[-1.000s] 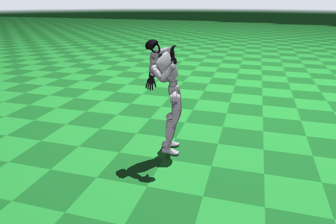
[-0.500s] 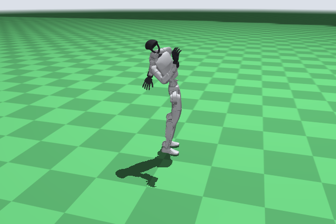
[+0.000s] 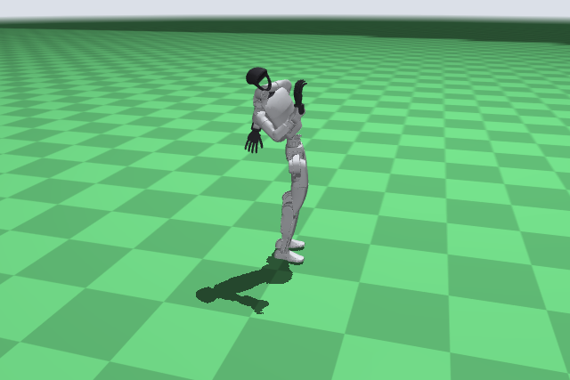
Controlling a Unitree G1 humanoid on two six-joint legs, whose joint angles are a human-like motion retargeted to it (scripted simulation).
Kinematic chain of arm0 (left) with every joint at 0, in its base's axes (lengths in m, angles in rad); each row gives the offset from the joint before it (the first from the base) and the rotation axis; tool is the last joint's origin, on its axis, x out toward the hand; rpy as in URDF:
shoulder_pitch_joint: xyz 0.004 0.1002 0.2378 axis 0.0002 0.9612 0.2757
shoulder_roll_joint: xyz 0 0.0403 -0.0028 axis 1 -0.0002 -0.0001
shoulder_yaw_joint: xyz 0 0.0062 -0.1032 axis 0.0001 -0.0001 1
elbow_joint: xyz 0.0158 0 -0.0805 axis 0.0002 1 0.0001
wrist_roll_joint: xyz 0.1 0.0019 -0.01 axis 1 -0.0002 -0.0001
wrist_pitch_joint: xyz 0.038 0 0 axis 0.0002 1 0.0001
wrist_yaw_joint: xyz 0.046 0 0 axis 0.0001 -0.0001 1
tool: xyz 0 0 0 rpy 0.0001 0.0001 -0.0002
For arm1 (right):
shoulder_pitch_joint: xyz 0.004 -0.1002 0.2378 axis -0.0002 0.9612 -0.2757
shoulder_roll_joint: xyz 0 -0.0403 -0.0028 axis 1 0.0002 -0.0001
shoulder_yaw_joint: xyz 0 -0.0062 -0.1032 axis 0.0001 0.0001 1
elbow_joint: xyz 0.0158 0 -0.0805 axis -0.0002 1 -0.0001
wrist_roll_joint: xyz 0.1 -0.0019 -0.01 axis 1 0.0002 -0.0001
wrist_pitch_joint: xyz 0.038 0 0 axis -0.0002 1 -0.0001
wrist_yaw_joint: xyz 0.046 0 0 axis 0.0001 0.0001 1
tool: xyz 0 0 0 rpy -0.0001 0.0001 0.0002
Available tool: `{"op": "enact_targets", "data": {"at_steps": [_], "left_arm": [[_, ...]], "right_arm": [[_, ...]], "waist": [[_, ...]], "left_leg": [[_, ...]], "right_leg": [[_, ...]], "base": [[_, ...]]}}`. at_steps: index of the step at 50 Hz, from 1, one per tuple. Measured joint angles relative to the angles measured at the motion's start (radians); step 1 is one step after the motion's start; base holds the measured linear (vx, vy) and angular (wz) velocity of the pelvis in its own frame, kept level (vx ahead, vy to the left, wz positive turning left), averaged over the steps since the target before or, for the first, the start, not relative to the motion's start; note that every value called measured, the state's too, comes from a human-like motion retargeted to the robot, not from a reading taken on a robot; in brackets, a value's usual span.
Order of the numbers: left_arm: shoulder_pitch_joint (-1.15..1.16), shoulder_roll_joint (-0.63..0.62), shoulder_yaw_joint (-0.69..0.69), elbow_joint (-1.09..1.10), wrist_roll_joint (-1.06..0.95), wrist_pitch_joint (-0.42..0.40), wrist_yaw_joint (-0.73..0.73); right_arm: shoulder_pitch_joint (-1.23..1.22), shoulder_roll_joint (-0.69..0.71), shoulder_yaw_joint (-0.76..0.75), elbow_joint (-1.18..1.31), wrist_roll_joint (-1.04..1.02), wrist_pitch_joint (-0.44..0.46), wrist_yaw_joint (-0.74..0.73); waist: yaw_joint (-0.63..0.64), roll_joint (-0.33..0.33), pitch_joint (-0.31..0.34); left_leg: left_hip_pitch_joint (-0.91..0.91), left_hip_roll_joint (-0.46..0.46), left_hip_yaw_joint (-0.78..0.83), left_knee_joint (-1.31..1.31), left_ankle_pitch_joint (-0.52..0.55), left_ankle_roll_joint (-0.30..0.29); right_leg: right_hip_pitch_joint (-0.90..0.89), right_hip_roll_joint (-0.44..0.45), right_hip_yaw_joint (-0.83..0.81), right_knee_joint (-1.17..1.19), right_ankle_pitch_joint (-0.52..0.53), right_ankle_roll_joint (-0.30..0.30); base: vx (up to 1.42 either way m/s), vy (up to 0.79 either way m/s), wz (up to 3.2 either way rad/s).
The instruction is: Upper body actions
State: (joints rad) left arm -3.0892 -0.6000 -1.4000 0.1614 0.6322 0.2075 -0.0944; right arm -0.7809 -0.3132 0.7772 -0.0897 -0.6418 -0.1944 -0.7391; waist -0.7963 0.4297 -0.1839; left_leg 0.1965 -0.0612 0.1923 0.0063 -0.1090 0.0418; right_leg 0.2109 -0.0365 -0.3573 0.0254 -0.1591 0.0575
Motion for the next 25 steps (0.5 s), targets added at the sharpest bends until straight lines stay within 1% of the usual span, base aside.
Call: {"op": "enact_targets", "data": {"at_steps": [3, 5, 8, 10, 12, 14, 17, 20, 22, 25], "left_arm": [[0.0, 0.0, 0.0, 0.025, -0.012, 0.007, -0.003], [0.0, 0.0, 0.0, 0.037, -0.018, 0.01, 0.0], [0.0, 0.0, 0.0, 0.049, -0.027, 0.015, 0.006], [0.0, 0.0, 0.0, 0.044, -0.028, 0.014, 0.009], [0.0, 0.0, 0.0, 0.049, -0.037, 0.016, 0.006], [0.0, 0.0, 0.0, 0.047, -0.04, 0.015, 0.003], [0.0, 0.0, 0.0, 0.058, -0.046, 0.016, -0.008], [0.0, 0.0, 0.0, 0.068, -0.042, 0.015, -0.015], [0.0, 0.0, 0.0, 0.073, -0.035, 0.015, -0.019], [0.0, 0.0, 0.0, 0.075, -0.026, 0.013, -0.025]], "right_arm": [[0.092, 0.039, -0.029, 0.072, 0.145, 0.049, 0.034], [0.133, 0.055, -0.04, 0.105, 0.251, 0.059, 0.085], [0.176, 0.033, -0.046, 0.136, 0.39, 0.034, 0.194], [0.197, -0.007, -0.058, 0.154, 0.434, 0.013, 0.256], [0.235, -0.081, -0.049, 0.175, 0.442, -0.014, 0.332], [0.279, -0.157, -0.046, 0.206, 0.407, -0.03, 0.386], [0.386, -0.268, -0.026, 0.284, 0.295, -0.061, 0.46], [0.519, -0.339, -0.005, 0.439, 0.165, -0.065, 0.542], [0.607, -0.365, 0.001, 0.586, 0.077, -0.043, 0.617], [0.72, -0.387, -0.018, 0.844, -0.042, 0.04, 0.731]], "waist": [[-0.015, 0.002, 0.011], [-0.021, 0.002, 0.016], [-0.031, 0.002, 0.023], [-0.03, 0.001, 0.025], [-0.04, 0.002, 0.029], [-0.044, 0.002, 0.034], [-0.063, 0.003, 0.046], [-0.083, 0.004, 0.058], [-0.094, 0.005, 0.065], [-0.102, 0.006, 0.072]], "left_leg": [[0.012, -0.002, -0.001, 0.0, -0.001, 0.0], [0.014, -0.001, -0.001, 0.0, -0.001, 0.0], [0.011, 0.0, 0.002, -0.001, -0.001, 0.0], [0.0, 0.004, 0.004, -0.002, 0.0, 0.0], [-0.004, 0.005, 0.007, -0.001, 0.0, 0.0], [-0.01, 0.009, 0.009, 0.0, 0.0, 0.0], [-0.004, 0.013, 0.013, 0.002, -0.001, 0.0], [0.004, 0.019, 0.017, 0.002, -0.003, -0.001], [0.011, 0.022, 0.018, 0.003, -0.004, -0.002], [0.019, 0.024, 0.018, 0.003, -0.004, -0.003]], "right_leg": [[0.011, -0.002, 0.002, 0.003, -0.002, 0.0], [0.011, -0.001, 0.003, 0.002, 0.0, 0.0], [0.007, 0.001, 0.006, 0.0, 0.003, -0.001], [-0.005, 0.004, 0.007, -0.003, 0.007, -0.002], [-0.009, 0.006, 0.011, -0.003, 0.008, -0.003], [-0.016, 0.01, 0.014, -0.004, 0.01, -0.004], [-0.012, 0.013, 0.018, -0.001, 0.009, -0.004], [-0.006, 0.019, 0.021, 0.0, 0.009, -0.006], [0.0, 0.022, 0.023, 0.0, 0.009, -0.007], [0.008, 0.025, 0.023, -0.001, 0.009, -0.008]], "base": [[0.0, 0.0, 0.0], [0.0, 0.0, 0.0], [0.0, 0.0, 0.0], [0.03, 0.02, -0.03], [0.0, 0.0, 0.0], [0.08, 0.05, -0.07], [0.04, 0.03, -0.05], [0.0, 0.0, 0.0], [0.0, 0.0, 0.0], [0.0, 0.0, 0.0]]}}
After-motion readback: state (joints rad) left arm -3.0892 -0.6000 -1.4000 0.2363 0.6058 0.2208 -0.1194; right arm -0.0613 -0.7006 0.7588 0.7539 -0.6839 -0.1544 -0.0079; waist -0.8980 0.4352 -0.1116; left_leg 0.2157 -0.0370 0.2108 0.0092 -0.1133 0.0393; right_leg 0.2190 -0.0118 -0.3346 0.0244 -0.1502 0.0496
